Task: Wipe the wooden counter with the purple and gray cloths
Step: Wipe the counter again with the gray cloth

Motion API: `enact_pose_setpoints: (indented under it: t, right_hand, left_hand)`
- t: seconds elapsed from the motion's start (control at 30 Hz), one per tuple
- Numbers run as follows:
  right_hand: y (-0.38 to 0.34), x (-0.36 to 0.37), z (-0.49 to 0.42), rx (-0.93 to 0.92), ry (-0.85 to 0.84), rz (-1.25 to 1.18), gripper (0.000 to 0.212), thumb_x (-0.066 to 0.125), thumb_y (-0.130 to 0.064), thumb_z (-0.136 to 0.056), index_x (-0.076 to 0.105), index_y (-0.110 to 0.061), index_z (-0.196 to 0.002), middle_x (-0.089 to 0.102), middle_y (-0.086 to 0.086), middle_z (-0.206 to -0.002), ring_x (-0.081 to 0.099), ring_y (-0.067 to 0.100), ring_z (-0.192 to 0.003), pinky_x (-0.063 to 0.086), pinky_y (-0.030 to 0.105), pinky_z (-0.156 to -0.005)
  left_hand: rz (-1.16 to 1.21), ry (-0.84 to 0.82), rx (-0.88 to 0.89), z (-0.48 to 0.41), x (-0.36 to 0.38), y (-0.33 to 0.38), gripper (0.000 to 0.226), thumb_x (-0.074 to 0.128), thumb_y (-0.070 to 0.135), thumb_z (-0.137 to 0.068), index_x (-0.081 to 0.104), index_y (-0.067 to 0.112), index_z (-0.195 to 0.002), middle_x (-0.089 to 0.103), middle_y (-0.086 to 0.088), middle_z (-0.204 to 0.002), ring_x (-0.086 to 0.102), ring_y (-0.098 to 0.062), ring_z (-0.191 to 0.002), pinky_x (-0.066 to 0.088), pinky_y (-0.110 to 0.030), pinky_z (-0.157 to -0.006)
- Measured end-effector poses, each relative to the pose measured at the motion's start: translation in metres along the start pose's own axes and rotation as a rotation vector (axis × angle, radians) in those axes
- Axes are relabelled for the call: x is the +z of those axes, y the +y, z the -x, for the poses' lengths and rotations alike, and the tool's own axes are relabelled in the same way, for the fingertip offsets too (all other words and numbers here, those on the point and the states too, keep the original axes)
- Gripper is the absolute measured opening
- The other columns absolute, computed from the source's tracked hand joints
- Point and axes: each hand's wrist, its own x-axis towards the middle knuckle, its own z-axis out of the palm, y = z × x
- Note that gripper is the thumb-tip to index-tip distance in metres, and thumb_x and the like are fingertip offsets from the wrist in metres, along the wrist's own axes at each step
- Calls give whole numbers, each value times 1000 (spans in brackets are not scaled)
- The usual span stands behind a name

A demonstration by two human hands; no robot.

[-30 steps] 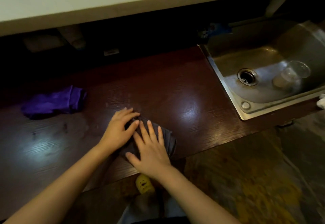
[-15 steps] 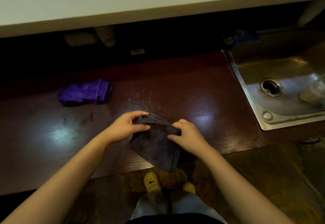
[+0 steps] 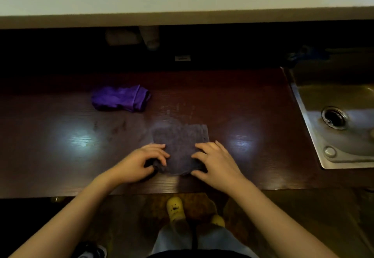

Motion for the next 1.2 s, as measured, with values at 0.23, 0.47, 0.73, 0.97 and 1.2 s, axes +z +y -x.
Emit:
enact_pose_setpoints:
  t: [0.23, 0.47, 0.73, 0.97, 1.2]
  right_hand:
    - [-28, 30, -49, -211, 73, 180, 53, 35, -49, -88, 45, -26, -136, 44, 3, -146, 33, 32, -138, 21, 56, -113]
    - [-19, 56, -69, -278, 62, 246, 66, 29, -66, -89, 15, -40, -147, 5, 3, -160, -5, 35, -145, -4, 64, -108]
    - [-12, 41, -138, -153, 162, 234, 63, 30, -65, -86, 25, -40, -144, 18, 3, -158, 6, 33, -145, 1, 64, -111]
    - [7, -4, -258, 34, 143, 239, 61, 29, -63, -89, 15, -44, -145, 6, -1, -160, -3, 27, -146, -4, 60, -112]
    - [-22, 31, -194, -28, 210, 210, 64, 24, -60, -87, 27, -34, -145, 23, 4, -157, 11, 33, -145, 2, 62, -111]
  left_hand:
    - [32, 488, -27, -6, -38, -13, 30, 46, 28, -78, 68, 30, -98, 67, 14, -111, 54, 1, -109, 37, -23, -101]
    - [-517, 686, -394, -79, -91, -68, 44, 43, 23, -91, 41, 23, -135, 35, -7, -148, 25, -28, -139, 9, -55, -111]
    - [-576, 663, -459, -87, -76, -94, 49, 34, 39, -95, 28, 28, -142, 25, 0, -153, 12, -24, -143, -1, -58, -111]
    - [-553, 622, -495, -89, -80, -90, 49, 29, 40, -96, 21, 32, -143, 16, 4, -156, 3, -20, -144, -7, -54, -112]
    - [-522, 617, -482, -91, -78, -89, 47, 28, 37, -96, 22, 32, -143, 16, 4, -156, 4, -20, -144, -4, -56, -112]
